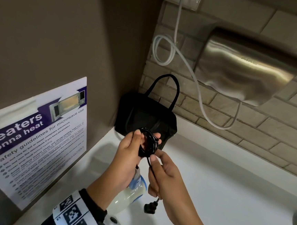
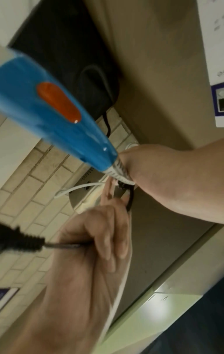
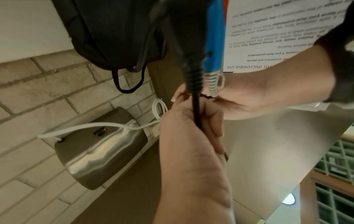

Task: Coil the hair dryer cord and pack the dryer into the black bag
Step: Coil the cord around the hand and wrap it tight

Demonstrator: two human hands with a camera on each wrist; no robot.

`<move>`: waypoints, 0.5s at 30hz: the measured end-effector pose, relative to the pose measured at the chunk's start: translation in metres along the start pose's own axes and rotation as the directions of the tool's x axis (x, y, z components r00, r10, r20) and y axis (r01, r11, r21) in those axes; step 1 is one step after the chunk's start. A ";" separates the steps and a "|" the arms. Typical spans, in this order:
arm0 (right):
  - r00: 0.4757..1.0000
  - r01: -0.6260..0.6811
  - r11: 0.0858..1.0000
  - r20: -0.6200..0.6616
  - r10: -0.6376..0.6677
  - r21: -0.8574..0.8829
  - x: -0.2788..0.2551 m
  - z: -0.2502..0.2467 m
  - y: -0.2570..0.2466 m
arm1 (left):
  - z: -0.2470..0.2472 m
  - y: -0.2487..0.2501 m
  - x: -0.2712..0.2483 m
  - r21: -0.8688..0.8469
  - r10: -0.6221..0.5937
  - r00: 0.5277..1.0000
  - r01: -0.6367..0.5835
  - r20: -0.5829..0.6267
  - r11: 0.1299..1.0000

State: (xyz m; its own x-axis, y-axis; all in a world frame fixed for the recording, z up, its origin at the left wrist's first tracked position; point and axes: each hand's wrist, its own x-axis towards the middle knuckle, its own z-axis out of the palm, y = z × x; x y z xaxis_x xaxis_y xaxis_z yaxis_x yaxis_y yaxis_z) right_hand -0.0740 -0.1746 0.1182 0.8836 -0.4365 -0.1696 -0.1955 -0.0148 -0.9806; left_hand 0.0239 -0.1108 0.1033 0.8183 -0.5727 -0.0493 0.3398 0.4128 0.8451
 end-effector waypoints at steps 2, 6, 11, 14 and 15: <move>0.999 0.038 0.991 -0.022 -0.041 -0.124 -0.006 -0.001 -0.001 | -0.004 0.000 0.003 0.032 0.008 1.000 -0.007 -0.020 0.999; 0.989 0.145 0.937 0.012 -0.149 -0.318 -0.024 -0.001 0.002 | -0.006 0.000 0.005 0.053 0.032 0.998 -0.029 -0.049 0.998; 0.974 0.197 0.880 -0.016 -0.226 -0.433 -0.037 0.002 0.028 | -0.006 0.000 0.009 0.012 -0.008 0.997 0.009 -0.082 1.000; 0.976 0.185 0.856 -0.010 -0.216 -0.483 -0.042 -0.001 0.049 | -0.007 0.005 0.011 -0.095 -0.047 0.996 0.040 -0.079 0.995; 0.980 0.169 0.849 -0.011 -0.201 -0.501 -0.042 -0.004 0.054 | -0.006 0.005 0.011 -0.104 -0.053 0.996 0.045 -0.072 0.994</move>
State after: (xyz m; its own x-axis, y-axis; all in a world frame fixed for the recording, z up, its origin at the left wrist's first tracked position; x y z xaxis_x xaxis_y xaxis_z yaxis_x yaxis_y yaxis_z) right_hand -0.1233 -0.1608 0.0728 0.9003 -0.4342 0.0318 -0.2301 -0.5368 -0.8117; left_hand 0.0375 -0.1110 0.1043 0.8305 -0.5410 -0.1323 0.4229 0.4580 0.7819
